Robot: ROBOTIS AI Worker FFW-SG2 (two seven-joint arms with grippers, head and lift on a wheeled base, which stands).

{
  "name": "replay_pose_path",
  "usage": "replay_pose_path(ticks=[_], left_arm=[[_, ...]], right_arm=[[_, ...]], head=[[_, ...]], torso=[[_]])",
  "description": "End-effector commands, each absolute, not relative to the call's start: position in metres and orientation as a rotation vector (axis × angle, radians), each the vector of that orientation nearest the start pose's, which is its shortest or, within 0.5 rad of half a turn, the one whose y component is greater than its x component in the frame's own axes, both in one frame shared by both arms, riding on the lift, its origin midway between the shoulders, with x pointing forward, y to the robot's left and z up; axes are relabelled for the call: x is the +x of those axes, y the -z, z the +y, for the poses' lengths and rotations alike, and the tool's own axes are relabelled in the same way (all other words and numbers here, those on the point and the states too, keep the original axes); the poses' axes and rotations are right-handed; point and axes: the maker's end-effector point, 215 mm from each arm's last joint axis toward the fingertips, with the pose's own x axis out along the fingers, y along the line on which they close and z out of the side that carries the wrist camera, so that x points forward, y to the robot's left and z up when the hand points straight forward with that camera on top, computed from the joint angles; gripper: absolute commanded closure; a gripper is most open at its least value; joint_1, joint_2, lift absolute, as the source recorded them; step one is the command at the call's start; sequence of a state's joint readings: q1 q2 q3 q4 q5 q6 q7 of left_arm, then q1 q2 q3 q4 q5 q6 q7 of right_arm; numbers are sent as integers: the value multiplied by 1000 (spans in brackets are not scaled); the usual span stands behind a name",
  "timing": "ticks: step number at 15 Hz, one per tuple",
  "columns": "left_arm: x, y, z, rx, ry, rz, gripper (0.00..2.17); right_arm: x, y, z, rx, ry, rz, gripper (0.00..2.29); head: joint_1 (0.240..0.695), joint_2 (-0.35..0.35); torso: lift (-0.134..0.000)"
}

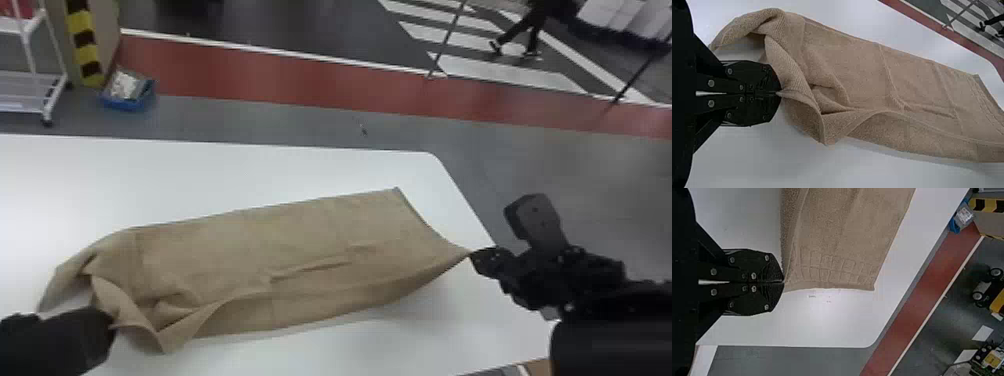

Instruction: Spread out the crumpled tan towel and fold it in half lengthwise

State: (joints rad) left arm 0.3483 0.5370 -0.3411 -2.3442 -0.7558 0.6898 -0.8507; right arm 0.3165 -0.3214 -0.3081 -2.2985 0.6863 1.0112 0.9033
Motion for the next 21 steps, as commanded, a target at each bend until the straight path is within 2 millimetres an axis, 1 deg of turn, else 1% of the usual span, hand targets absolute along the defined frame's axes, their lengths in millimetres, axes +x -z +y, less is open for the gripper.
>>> replay_pose_path(ticks=[1, 2, 4, 6, 7, 8, 10, 12, 15, 17, 18, 19, 21], left_arm=[[374, 418, 150, 969, 819, 544, 205], [377, 421, 155, 981, 797, 552, 12], [382, 425, 170, 986, 764, 573, 19], [382, 433, 177, 988, 743, 588, 26], [382, 438, 182, 982, 718, 597, 29], [384, 442, 187, 978, 679, 597, 29], [384, 447, 189, 968, 655, 603, 33], [383, 448, 188, 953, 648, 603, 43], [383, 446, 191, 906, 634, 609, 46], [383, 445, 193, 864, 642, 620, 43], [383, 444, 192, 838, 649, 621, 46], [381, 441, 185, 814, 673, 618, 60], [376, 444, 178, 787, 703, 622, 154]], right_arm=[[408, 346, -461, -528, -39, 772, 1166], [412, 344, -465, -530, -33, 769, 1166], [427, 336, -483, -541, -8, 768, 1166], [435, 332, -494, -554, 4, 771, 1166], [435, 329, -503, -573, 14, 779, 1166], [433, 334, -507, -571, 18, 795, 1166], [428, 342, -511, -572, 22, 814, 1166], [418, 351, -507, -569, 0, 839, 1166], [403, 354, -493, -591, -35, 847, 1166], [401, 353, -491, -607, -38, 847, 1166], [398, 354, -494, -612, -34, 855, 1166], [395, 357, -496, -620, -34, 864, 1166], [386, 363, -500, -619, -29, 884, 1166]], head=[[695, -350], [695, -350], [695, -350], [695, -350], [695, -350], [695, -350], [695, -350], [695, -350], [695, -350], [695, -350], [695, -350], [695, -350], [695, -350]], torso=[[-123], [-123], [-123], [-123], [-123], [-123], [-123], [-123], [-123], [-123], [-123], [-123], [-123]])
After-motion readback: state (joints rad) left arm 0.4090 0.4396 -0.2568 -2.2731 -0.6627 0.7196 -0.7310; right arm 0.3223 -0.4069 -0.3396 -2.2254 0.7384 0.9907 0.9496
